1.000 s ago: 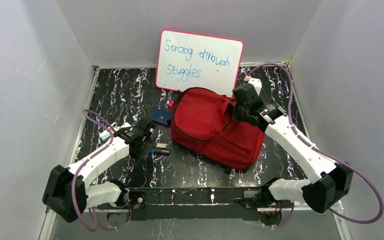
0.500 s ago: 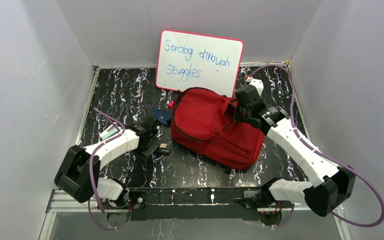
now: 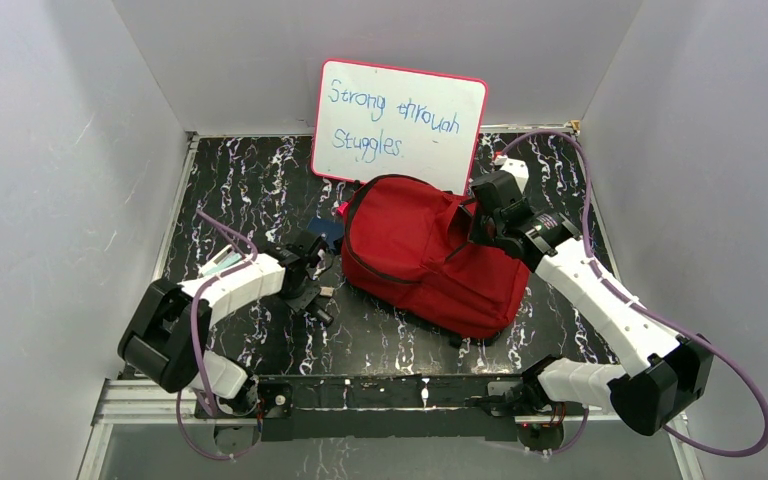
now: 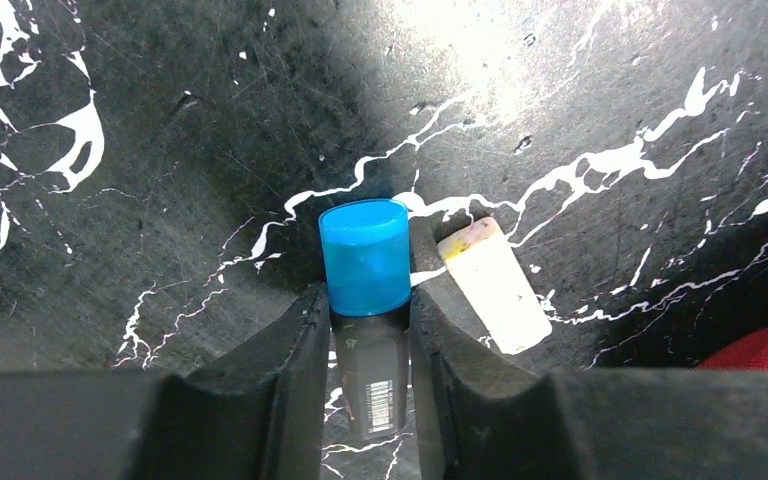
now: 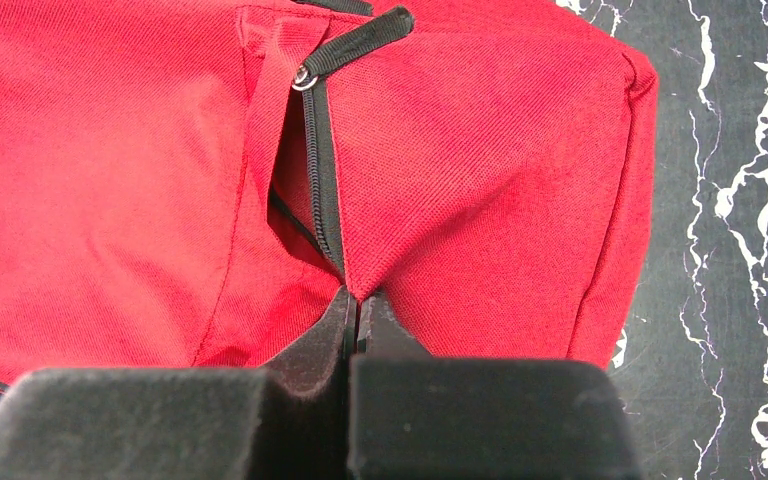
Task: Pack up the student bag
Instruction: Pick up the stationery from the center of the board.
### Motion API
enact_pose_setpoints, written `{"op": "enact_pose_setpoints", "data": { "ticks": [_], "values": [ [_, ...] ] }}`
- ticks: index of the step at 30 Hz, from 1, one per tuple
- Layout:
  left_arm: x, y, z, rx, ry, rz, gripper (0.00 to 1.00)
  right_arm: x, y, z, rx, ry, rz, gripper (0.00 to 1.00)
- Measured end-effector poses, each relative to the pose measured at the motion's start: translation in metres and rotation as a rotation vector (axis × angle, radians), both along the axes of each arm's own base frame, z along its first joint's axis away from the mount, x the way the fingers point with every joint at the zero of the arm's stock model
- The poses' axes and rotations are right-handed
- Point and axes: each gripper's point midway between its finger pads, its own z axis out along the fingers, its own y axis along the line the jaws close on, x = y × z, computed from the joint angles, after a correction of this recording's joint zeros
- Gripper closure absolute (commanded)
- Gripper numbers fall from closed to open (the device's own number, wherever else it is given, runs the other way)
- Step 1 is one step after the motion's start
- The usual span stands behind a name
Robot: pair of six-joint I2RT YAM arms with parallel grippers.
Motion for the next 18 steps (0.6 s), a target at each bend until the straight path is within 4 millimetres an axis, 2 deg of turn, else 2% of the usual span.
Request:
{"op": "enact_pose_setpoints", "data": {
  "ticks": [4,8,14,18],
  "values": [
    [-0.001,0.004,0.002,0.006,-0.028,-0.023,0.87,0.000,0.000,0.001,0.003,-0.002,0.001,1.00],
    [0.004,0.008,0.023,0.004,-0.111,-0.081,0.94,0.000,0.001,0.002,0.006,-0.004,0.007,1.00],
    [0.025,0.002,0.078,-0.007,-0.294,-0.248,0.97,-0.001,0.002,0.004,0.017,-0.021,0.019,1.00],
    [0.043,-0.019,0.124,-0.070,-0.462,-0.404,1.00,-0.004,0.002,0.004,0.027,-0.051,0.045,1.00]
  ]
}}
